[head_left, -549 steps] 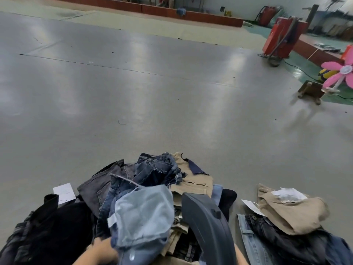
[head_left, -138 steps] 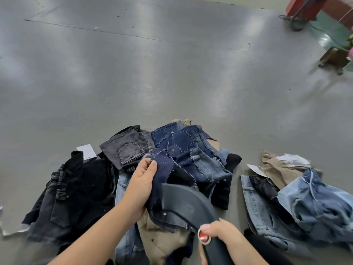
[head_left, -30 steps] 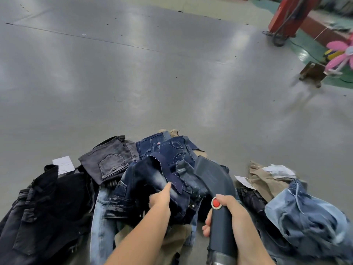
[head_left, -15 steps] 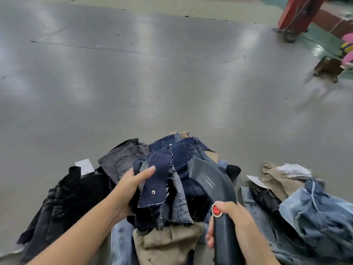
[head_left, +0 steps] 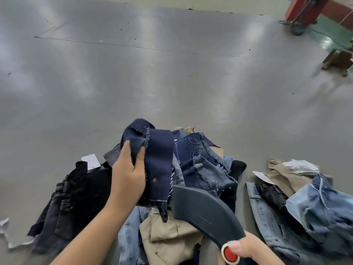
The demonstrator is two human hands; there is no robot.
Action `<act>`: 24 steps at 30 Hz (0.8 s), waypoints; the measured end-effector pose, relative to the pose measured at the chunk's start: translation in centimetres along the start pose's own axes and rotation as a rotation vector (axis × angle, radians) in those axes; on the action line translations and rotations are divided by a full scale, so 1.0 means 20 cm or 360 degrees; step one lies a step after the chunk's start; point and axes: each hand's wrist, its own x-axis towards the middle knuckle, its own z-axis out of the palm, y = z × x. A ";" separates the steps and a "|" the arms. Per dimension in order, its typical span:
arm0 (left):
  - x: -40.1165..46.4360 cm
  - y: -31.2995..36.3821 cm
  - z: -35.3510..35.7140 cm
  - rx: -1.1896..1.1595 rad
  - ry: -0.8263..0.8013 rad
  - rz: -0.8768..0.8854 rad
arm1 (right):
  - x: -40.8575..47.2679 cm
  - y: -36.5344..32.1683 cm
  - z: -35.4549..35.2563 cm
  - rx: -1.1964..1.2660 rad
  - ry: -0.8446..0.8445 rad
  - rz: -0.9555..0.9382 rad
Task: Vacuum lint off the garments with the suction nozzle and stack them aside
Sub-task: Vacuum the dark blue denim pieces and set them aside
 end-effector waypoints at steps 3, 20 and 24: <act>0.02 0.00 -0.02 0.0125 -0.0006 0.0132 | 0.07 -0.07 0.02 -0.0304 -0.0068 -0.0018; -0.03 -0.05 -0.02 0.0284 -0.0097 0.0222 | 0.06 -0.14 0.09 0.0300 0.0369 0.0029; -0.03 -0.05 -0.01 0.0293 -0.0125 0.0236 | 0.02 -0.16 0.09 0.0024 0.0311 -0.0047</act>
